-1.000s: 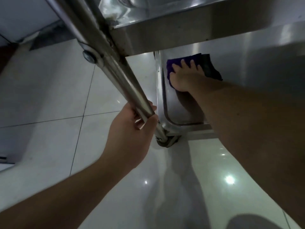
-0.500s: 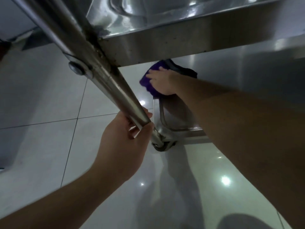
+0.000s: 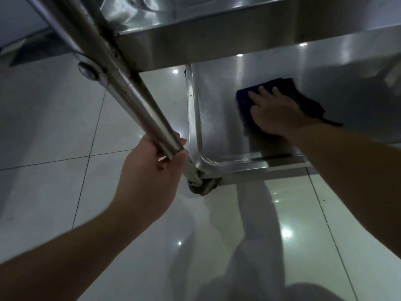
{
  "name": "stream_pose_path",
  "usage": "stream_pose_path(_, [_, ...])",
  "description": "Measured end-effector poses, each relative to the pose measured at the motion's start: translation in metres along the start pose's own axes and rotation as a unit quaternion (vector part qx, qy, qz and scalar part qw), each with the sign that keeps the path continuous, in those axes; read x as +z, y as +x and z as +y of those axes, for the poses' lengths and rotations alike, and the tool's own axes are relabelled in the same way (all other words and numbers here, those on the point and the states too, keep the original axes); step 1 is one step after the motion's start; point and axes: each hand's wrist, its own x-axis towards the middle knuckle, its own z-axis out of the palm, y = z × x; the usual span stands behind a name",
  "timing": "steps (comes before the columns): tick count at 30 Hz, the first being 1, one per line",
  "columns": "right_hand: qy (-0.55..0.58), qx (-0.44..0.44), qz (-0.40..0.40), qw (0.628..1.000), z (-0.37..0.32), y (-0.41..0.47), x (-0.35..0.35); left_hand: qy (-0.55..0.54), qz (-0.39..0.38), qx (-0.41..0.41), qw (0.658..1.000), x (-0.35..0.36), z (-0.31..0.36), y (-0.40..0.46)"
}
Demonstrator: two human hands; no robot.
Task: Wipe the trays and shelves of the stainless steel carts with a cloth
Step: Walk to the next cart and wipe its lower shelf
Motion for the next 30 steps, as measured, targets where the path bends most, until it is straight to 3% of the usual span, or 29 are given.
stream_pose_path(4, [-0.065, -0.156, -0.044, 0.985, -0.075, -0.058, 0.028, 0.005, 0.009, -0.007, 1.0, 0.0, 0.001, 0.001])
stream_pose_path(6, [-0.043, -0.228, -0.061, 0.971, -0.105, -0.09, 0.04, 0.018, 0.007, -0.01, 1.0, -0.001, 0.003, 0.001])
stream_pose_path(9, [0.032, -0.213, -0.068, 0.974, -0.11, -0.102, 0.044, 0.035, -0.001, -0.011, 0.999, -0.001, 0.006, 0.001])
stream_pose_path(13, [-0.006, -0.188, -0.044, 0.981, -0.087, -0.111, 0.04, 0.032, -0.005, -0.021, 0.999, 0.0, 0.007, 0.0])
stream_pose_path(19, [-0.047, -0.022, -0.006, 0.999, 0.008, -0.118, 0.024, 0.024, 0.001, -0.025, 0.999, 0.002, 0.005, 0.001])
stream_pose_path(24, [-0.026, 0.131, 0.009, 0.991, 0.073, -0.118, 0.003, 0.02, 0.011, -0.014, 1.0, 0.003, 0.002, 0.001])
stream_pose_path(27, [-0.019, 0.118, -0.01, 0.993, 0.046, -0.116, 0.007, 0.019, 0.017, -0.005, 1.0, 0.001, 0.001, 0.002])
stream_pose_path(30, [-0.041, 0.014, -0.023, 0.999, -0.013, -0.116, 0.022, 0.017, 0.017, -0.008, 1.0, 0.0, 0.0, 0.003])
